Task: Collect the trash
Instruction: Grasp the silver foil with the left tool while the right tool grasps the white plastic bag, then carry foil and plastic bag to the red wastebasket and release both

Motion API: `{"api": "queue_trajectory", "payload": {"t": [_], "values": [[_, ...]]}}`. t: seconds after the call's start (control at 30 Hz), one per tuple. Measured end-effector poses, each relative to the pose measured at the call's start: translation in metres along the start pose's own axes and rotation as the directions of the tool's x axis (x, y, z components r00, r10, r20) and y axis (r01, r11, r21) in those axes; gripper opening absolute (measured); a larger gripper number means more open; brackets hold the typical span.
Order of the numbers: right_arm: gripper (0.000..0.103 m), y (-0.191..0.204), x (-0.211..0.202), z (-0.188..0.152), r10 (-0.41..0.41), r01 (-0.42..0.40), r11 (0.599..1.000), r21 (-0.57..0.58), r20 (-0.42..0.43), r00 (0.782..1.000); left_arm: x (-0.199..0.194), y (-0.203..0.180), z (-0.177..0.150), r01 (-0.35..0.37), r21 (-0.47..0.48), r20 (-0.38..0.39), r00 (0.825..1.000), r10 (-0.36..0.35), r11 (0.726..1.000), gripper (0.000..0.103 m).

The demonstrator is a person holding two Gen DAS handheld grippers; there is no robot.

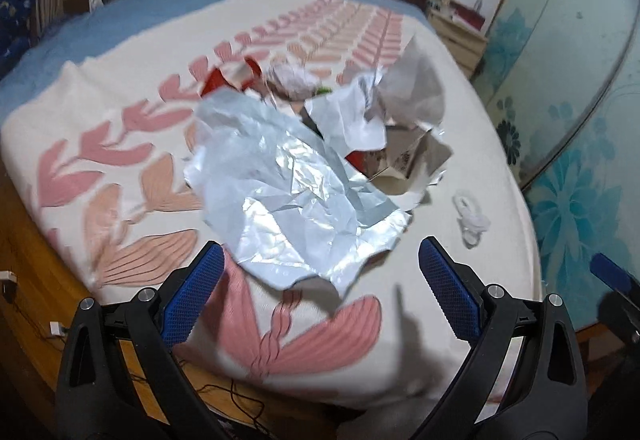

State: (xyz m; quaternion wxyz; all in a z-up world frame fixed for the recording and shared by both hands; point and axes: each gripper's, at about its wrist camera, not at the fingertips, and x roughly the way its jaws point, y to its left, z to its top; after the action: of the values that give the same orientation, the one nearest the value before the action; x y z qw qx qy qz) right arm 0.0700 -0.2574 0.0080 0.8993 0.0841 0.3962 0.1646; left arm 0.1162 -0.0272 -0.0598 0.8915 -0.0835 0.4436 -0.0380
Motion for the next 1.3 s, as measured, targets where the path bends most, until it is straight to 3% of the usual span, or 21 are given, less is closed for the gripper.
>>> {"api": "queue_trajectory", "payload": {"t": [0.07,0.1,0.13,0.33,0.5,0.67,0.8,1.03,1.13,1.2,1.23,1.27,1.3], "values": [[0.092,-0.002,0.005,0.000,0.000,0.000,1.000,0.010,-0.007,1.000,0.006,0.001,0.000,-0.023,0.006,-0.019,1.000,0.023,1.000,0.096],[0.092,-0.003,0.008,0.000,-0.001,0.001,1.000,0.015,-0.010,1.000,0.007,0.005,0.000,-0.011,-0.010,-0.023,1.000,0.011,1.000,0.088],[0.091,-0.003,0.010,0.000,-0.001,0.001,1.000,0.018,-0.013,1.000,0.009,0.010,-0.001,0.008,-0.033,-0.035,0.999,-0.009,0.999,0.069],[0.091,-0.006,0.024,0.001,-0.008,0.009,1.000,0.029,-0.034,0.999,0.005,0.027,-0.006,-0.002,-0.088,-0.041,0.999,-0.002,0.996,0.022],[0.090,-0.004,0.035,0.002,-0.015,0.016,1.000,0.014,-0.047,0.999,0.004,0.035,-0.011,0.063,-0.153,-0.042,0.997,-0.070,0.986,0.004],[0.089,0.000,0.044,0.005,-0.015,0.015,1.000,-0.002,-0.055,0.998,-0.004,0.032,-0.012,0.085,-0.158,-0.011,0.996,-0.088,0.984,0.001],[0.089,0.002,0.059,0.012,-0.005,0.003,1.000,-0.021,-0.067,0.998,-0.023,0.035,-0.011,0.109,-0.165,0.068,0.993,-0.099,0.980,0.001],[0.090,0.000,0.126,0.034,-0.023,0.018,0.999,-0.042,-0.116,0.993,-0.048,0.053,-0.019,0.134,-0.227,0.139,0.985,-0.104,0.964,0.001],[0.075,0.005,0.161,0.035,-0.094,0.079,0.992,-0.098,-0.162,0.982,-0.054,0.059,-0.022,0.145,-0.251,0.154,0.982,-0.109,0.957,0.001],[0.056,0.010,0.163,0.037,-0.105,0.090,0.989,-0.114,-0.136,0.985,-0.058,0.062,-0.024,0.142,-0.266,0.166,0.981,-0.100,0.954,0.001],[0.032,0.011,0.162,0.038,-0.099,0.083,0.990,-0.111,-0.142,0.985,-0.059,0.063,-0.024,0.146,-0.268,0.169,0.980,-0.102,0.952,0.001],[0.024,0.012,0.161,0.039,-0.096,0.081,0.991,-0.105,-0.145,0.985,-0.060,0.064,-0.023,0.144,-0.273,0.179,0.979,-0.097,0.951,0.001],[0.024,0.012,0.159,0.038,-0.083,0.069,0.993,-0.096,-0.146,0.986,-0.063,0.063,-0.023,0.143,-0.275,0.185,0.978,-0.094,0.951,0.001]]}}
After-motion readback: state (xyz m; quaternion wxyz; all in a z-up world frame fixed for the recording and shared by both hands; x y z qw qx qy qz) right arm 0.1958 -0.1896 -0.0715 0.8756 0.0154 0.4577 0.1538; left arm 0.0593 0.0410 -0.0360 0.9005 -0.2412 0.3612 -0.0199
